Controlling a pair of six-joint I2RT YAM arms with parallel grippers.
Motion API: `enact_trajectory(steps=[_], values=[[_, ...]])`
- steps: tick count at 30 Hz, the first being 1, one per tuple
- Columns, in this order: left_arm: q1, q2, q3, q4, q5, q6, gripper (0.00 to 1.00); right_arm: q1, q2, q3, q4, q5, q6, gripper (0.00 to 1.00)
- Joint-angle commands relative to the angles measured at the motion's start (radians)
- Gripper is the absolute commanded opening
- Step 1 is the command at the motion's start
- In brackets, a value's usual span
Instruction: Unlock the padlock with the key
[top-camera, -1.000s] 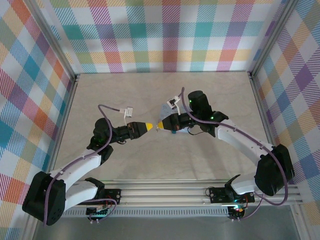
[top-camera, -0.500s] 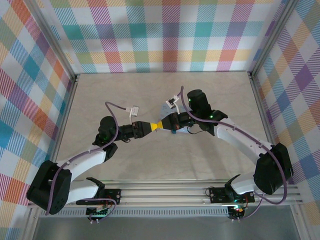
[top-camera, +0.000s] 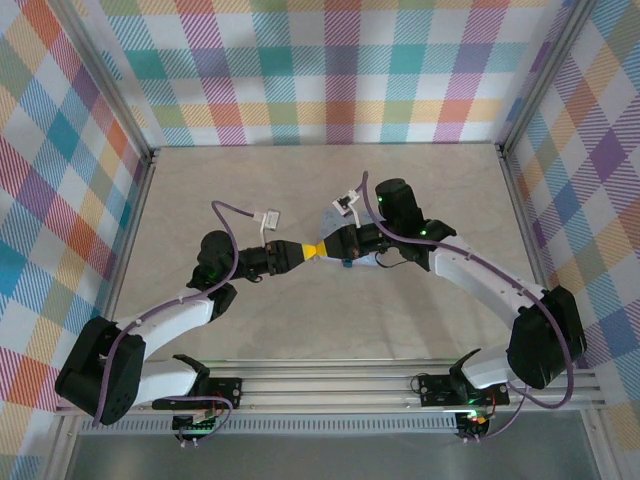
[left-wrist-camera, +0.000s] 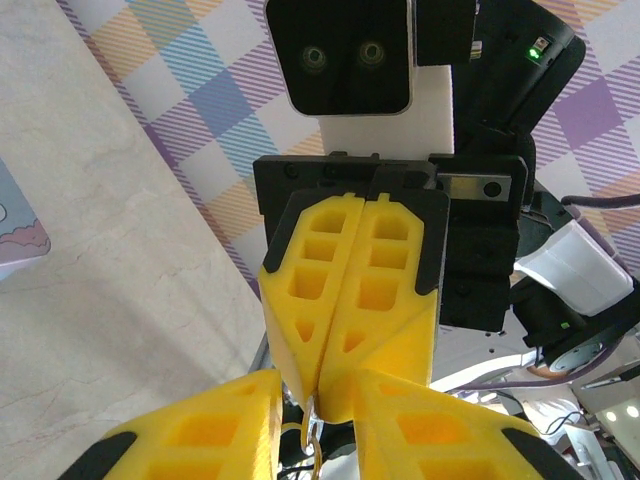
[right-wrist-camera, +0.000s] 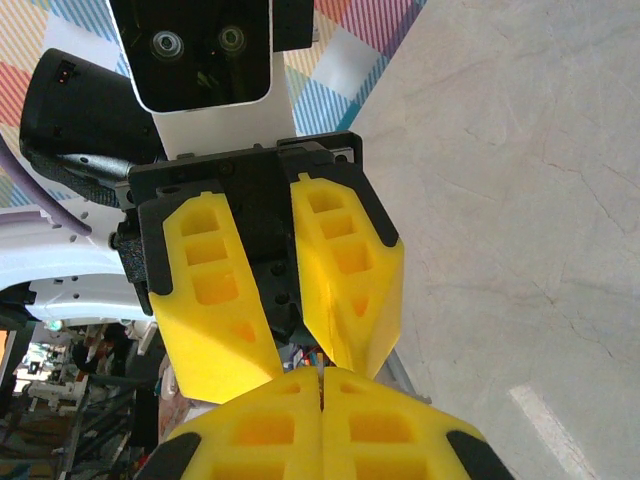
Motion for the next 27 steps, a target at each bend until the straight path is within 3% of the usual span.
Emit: enact_trajectory(steps=[1,9,15,17,20,22,25,27], values=[[-0.010,0.005,0.011,0.040,0.014,0.008,0.25,-0.002,-0.002,0.000,0.031,-0.014,0.007,0.00],[-0.016,0.007,0.015,0.037,0.022,0.006,0.19,-0.004,-0.004,-0.006,0.048,-0.020,0.028,0.00],[-0.031,0.028,0.018,0.040,0.017,-0.002,0.09,-0.002,-0.005,-0.039,0.116,-0.016,0.080,0.00],[-0.035,0.037,0.019,0.044,0.013,-0.006,0.00,-0.002,-0.005,-0.050,0.133,-0.006,0.091,0.00],[-0.035,0.049,0.013,0.042,-0.004,-0.009,0.00,-0.002,-0.010,-0.063,0.147,0.016,0.105,0.00],[-0.035,0.054,0.004,0.041,-0.023,-0.003,0.00,-0.002,-0.020,-0.067,0.139,0.044,0.107,0.10],[-0.035,0.060,-0.012,0.041,-0.053,0.005,0.00,-0.004,-0.040,-0.064,0.117,0.083,0.103,0.15],[-0.034,0.064,-0.020,0.037,-0.068,0.007,0.00,-0.005,-0.052,-0.064,0.096,0.114,0.105,0.23]])
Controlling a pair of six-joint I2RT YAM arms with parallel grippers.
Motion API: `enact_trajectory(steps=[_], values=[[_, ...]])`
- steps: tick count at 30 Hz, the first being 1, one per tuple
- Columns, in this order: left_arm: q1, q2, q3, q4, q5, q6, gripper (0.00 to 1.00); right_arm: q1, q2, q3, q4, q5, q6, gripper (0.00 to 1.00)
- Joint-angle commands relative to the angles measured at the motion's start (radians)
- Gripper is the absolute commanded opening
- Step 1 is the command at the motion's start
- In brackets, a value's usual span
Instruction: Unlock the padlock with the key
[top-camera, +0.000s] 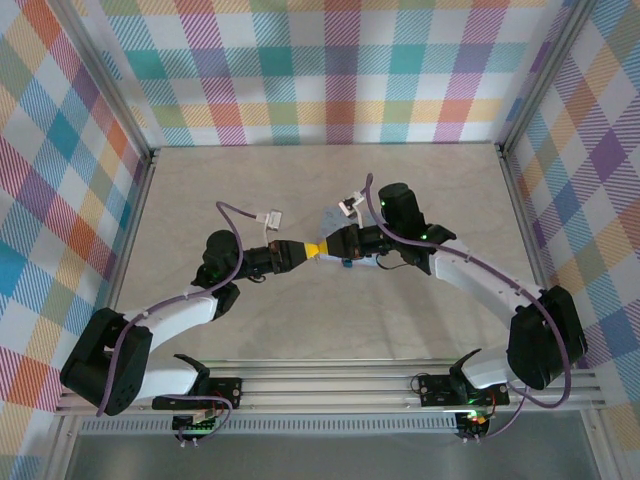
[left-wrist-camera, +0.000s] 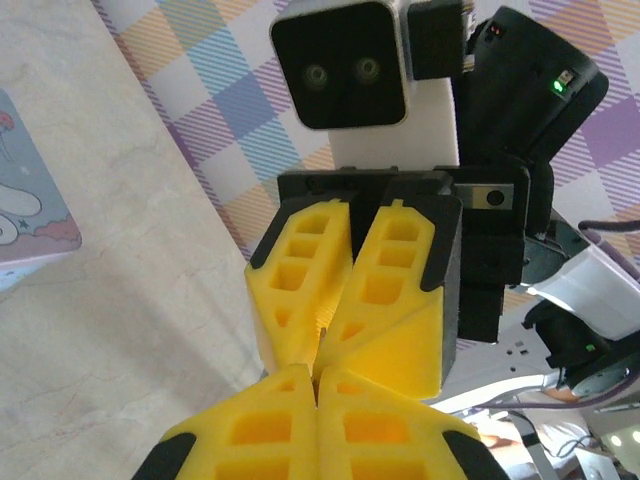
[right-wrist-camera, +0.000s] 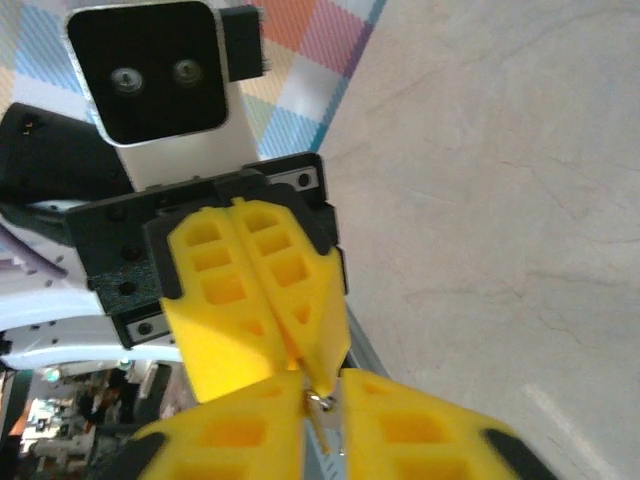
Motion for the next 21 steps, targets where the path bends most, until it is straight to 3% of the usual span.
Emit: enact_trajectory(steps=[1,6,16,21], values=[[-0.022,0.011,-0.024,0.018,-0.033,0.017,0.00,0.008,-0.050,-0.001,0.019,0.053,0.003,0.25],[-0.020,0.005,-0.050,0.019,-0.076,0.030,0.00,-0.002,-0.078,-0.023,0.011,0.122,0.035,0.36],[-0.012,-0.055,-0.080,-0.101,-0.145,0.124,0.00,-0.033,-0.147,-0.081,0.039,0.240,0.100,0.40],[-0.005,-0.078,-0.090,-0.160,-0.175,0.170,0.00,-0.021,-0.113,-0.065,-0.123,0.399,0.080,0.43]])
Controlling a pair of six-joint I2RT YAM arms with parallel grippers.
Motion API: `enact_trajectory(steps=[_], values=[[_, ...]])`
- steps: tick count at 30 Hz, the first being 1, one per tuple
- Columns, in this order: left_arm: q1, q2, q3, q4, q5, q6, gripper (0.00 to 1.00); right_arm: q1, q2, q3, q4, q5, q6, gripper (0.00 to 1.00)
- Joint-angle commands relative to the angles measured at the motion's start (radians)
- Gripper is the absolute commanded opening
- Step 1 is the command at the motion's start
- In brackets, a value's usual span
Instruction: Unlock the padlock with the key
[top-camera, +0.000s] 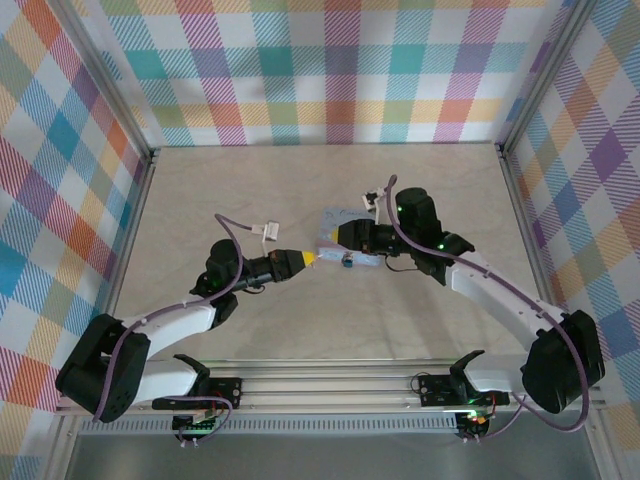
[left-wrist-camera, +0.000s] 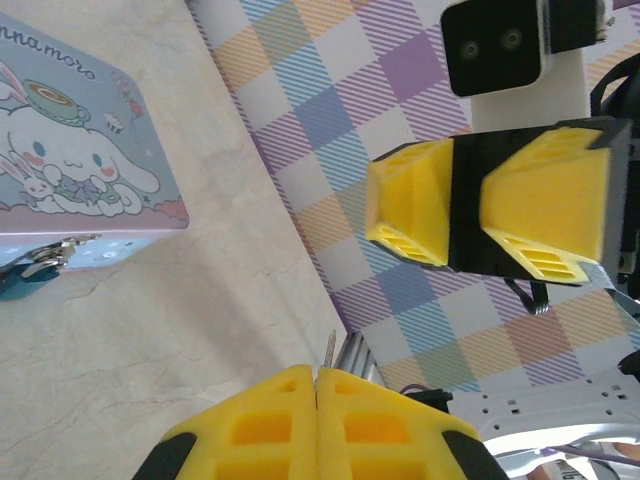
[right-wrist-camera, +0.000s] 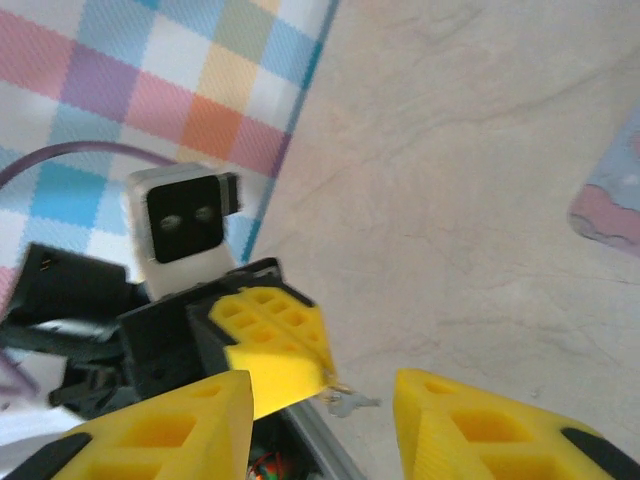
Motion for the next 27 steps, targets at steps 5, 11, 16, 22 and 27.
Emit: enact_trajectory(steps=[5,11,16,22,27], values=[[0.007,-0.054,-0.012,-0.159,-0.058,0.132,0.00,0.101,0.129,0.033,-0.268,0.398,-0.032,0.52],[0.007,-0.055,-0.043,-0.203,-0.084,0.174,0.00,0.164,0.313,0.079,-0.301,0.623,0.010,0.53],[0.007,-0.041,-0.069,-0.203,-0.100,0.191,0.00,0.187,0.422,0.135,-0.296,0.769,0.018,0.53],[0.008,-0.012,-0.076,-0.198,-0.101,0.207,0.00,0.191,0.530,0.204,-0.284,0.846,0.021,0.52],[0.008,0.006,-0.078,-0.187,-0.097,0.211,0.00,0.192,0.594,0.242,-0.289,0.889,0.027,0.50]])
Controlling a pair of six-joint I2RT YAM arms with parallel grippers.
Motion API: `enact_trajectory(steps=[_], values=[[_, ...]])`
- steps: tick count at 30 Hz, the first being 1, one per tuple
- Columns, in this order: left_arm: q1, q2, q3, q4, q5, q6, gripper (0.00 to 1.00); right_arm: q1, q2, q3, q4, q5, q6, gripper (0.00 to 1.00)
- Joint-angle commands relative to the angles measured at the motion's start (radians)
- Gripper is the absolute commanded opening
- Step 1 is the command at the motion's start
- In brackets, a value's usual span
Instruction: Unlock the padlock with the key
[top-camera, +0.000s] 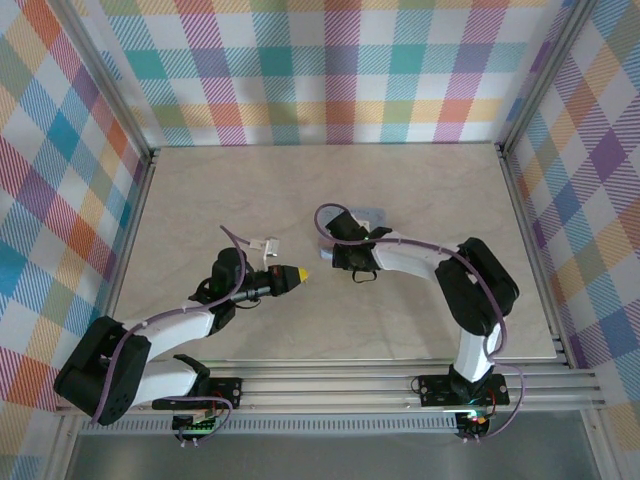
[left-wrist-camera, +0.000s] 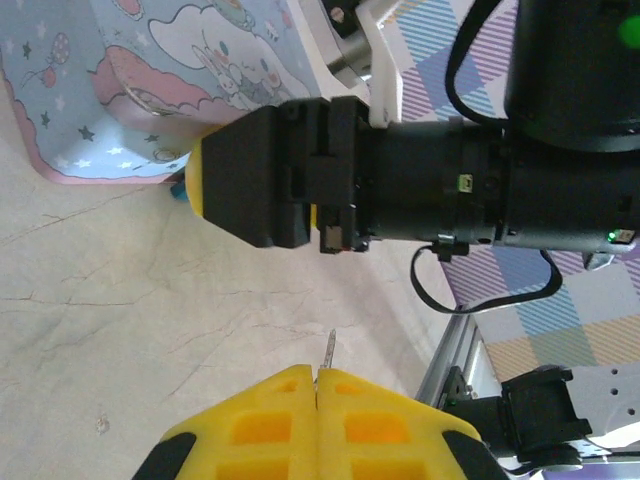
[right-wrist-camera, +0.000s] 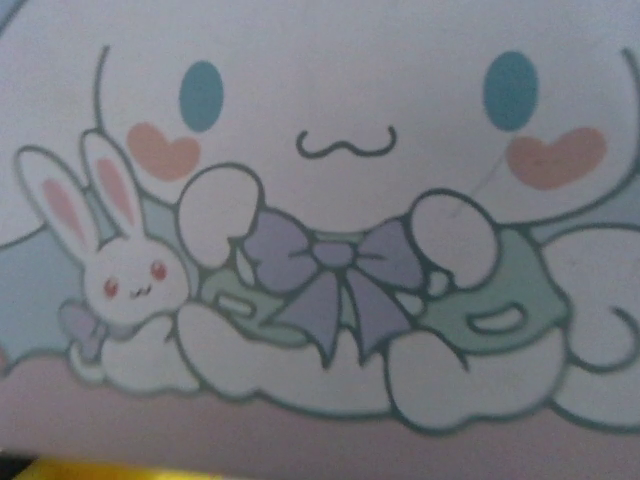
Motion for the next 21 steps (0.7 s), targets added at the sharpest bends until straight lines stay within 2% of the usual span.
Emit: enact_trajectory(steps=[1,8,15,17,21], values=[[0.009,0.014,-0.011,0.016,0.001,0.025,0.00,0.008,0.034,0.034,-0.007,0.066,0.019,0.49],[0.009,0.018,-0.025,0.018,0.004,0.031,0.00,0.008,0.070,0.044,0.023,0.096,0.024,0.43],[0.008,0.007,-0.042,0.015,0.000,0.034,0.00,0.007,0.121,0.085,0.030,0.093,-0.001,0.41],[0.008,0.006,-0.046,0.015,-0.005,0.034,0.00,0.007,0.125,0.094,0.034,0.090,-0.012,0.36],[0.008,0.000,-0.051,0.007,-0.011,0.043,0.00,0.004,0.122,0.114,0.029,0.082,-0.052,0.20]])
